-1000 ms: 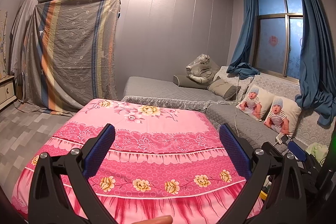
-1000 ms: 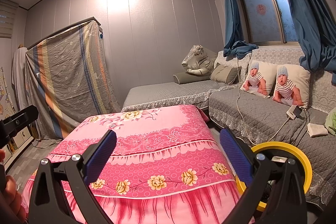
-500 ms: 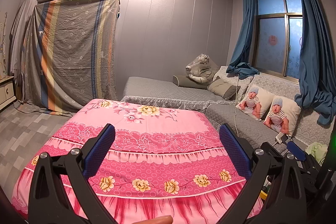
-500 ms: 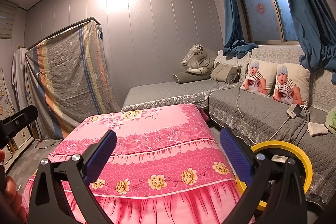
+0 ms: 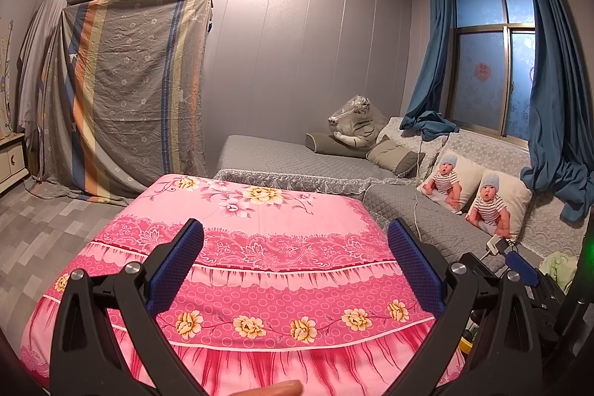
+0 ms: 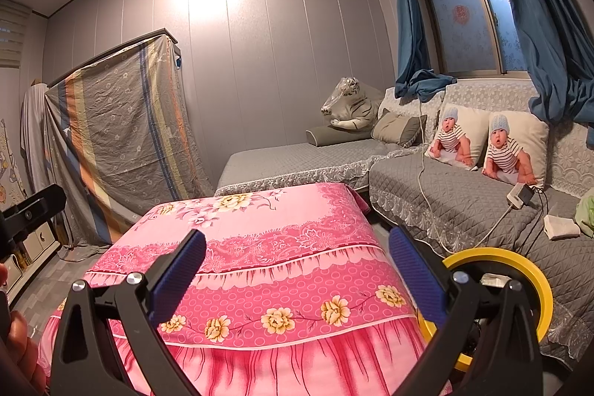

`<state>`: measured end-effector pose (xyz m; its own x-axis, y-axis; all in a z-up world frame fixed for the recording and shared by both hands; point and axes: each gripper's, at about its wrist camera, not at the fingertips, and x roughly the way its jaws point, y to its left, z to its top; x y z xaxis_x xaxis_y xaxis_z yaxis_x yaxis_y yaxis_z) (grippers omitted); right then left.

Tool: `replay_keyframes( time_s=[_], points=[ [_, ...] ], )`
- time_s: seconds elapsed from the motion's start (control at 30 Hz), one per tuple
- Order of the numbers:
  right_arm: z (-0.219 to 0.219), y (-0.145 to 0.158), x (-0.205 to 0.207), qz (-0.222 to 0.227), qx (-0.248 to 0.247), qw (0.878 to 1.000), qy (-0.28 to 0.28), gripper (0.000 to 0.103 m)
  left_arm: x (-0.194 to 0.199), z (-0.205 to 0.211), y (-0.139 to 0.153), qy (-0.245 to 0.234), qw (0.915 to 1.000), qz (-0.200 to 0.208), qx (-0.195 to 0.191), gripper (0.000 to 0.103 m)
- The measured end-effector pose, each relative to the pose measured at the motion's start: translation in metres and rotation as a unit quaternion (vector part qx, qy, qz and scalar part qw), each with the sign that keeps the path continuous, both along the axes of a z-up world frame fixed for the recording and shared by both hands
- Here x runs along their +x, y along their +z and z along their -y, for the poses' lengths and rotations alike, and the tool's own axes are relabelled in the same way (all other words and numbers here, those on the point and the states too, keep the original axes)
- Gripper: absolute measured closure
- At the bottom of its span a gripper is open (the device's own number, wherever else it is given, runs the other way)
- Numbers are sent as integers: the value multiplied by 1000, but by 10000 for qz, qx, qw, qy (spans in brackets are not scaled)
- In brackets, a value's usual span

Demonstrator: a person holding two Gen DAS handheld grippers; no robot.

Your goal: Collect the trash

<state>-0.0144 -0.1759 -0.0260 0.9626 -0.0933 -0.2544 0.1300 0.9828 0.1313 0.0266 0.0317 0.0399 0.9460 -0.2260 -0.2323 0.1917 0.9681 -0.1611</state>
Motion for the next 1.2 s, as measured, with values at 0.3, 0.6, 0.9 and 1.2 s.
replay_keyframes(
  time_s=[0.3, 0.6, 0.9, 1.2],
  points=[
    [-2, -5, 1, -27, 29, 10000, -15, 8, 2, 3, -5, -243, 9997, -33, -5, 8],
    [-1, -4, 1, -51, 55, 10000, -28, 8, 2, 5, -4, 125, 9997, 15, 191, 8],
    [-1, -4, 2, -71, 70, 9999, -53, 8, 2, 1, -4, 192, 9997, 17, 172, 8],
    [1, -4, 3, -83, 61, 9999, -37, 8, -1, 4, -4, 225, 9996, 39, 191, 8]
  ],
)
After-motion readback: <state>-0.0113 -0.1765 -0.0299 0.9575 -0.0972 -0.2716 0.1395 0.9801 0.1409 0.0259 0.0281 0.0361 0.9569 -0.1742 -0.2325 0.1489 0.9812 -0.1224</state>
